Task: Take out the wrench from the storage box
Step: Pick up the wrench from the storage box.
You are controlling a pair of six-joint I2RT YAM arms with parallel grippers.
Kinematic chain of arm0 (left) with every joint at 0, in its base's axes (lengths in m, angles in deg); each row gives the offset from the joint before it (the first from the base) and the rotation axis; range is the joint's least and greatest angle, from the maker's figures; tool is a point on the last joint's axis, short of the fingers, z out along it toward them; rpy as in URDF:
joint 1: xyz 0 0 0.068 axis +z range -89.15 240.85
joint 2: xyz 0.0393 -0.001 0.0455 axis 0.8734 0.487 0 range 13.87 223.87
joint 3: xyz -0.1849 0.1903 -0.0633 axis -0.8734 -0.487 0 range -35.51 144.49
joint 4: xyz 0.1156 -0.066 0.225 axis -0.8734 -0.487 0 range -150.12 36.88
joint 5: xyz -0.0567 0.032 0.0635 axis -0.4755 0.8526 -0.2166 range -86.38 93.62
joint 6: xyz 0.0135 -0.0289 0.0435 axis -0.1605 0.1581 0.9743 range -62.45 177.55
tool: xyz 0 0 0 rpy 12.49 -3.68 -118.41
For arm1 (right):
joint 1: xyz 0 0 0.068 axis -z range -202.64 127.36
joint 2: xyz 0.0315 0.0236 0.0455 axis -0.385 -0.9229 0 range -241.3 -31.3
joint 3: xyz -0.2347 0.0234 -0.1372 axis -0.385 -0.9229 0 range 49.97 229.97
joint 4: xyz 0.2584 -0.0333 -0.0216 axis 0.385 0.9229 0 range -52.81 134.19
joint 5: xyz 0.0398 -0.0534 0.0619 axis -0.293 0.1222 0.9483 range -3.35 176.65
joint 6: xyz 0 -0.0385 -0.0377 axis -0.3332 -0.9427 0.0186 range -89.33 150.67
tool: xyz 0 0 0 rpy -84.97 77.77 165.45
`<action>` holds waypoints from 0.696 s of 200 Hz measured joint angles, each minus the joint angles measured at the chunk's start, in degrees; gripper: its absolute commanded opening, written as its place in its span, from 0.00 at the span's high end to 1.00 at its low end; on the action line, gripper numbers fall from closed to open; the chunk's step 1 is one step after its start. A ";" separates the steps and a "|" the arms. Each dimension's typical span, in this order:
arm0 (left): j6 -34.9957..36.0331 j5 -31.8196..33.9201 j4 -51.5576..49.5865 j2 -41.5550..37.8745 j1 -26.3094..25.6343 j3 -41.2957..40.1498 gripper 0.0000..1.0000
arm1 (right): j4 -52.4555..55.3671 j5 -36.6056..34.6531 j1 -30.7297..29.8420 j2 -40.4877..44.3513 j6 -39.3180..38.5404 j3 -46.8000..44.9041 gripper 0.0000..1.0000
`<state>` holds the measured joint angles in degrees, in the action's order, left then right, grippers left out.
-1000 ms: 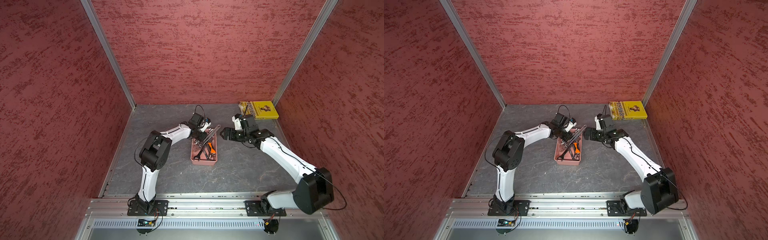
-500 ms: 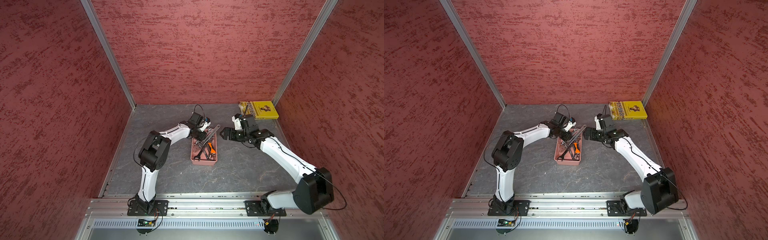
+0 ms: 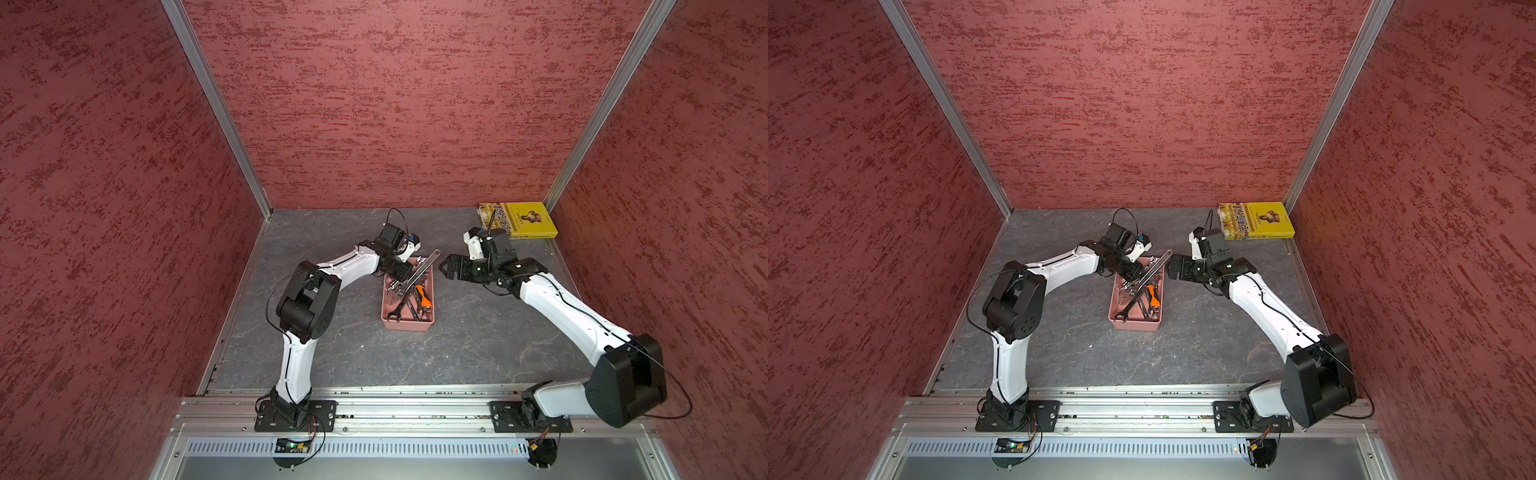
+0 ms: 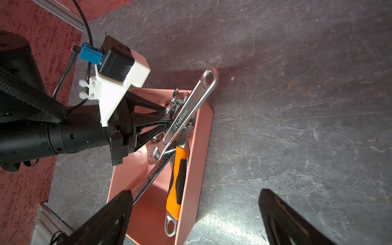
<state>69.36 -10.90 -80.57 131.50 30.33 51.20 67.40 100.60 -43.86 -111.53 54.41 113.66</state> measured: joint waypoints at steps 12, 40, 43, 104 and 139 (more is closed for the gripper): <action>0.00 0.00 -0.02 0.00 0.00 0.04 0.68 | 0.00 0.00 0.00 -0.07 0.00 0.00 0.02; -0.02 0.02 -0.20 0.00 0.11 0.22 0.72 | 0.00 0.00 0.00 -0.11 0.00 0.00 0.02; -0.02 0.00 -0.24 0.00 0.13 0.24 0.73 | 0.00 0.00 0.00 -0.11 0.00 0.00 0.02; -0.50 -0.50 -1.53 0.00 0.79 1.07 0.77 | -0.04 0.09 0.02 -0.61 0.02 0.00 0.02; -0.59 -1.64 -2.32 0.00 1.03 1.27 0.80 | -0.17 0.42 0.02 -1.22 0.02 0.02 0.02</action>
<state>68.77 -12.54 -82.88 131.50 31.36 52.47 67.23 101.02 -43.83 -112.75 54.44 113.68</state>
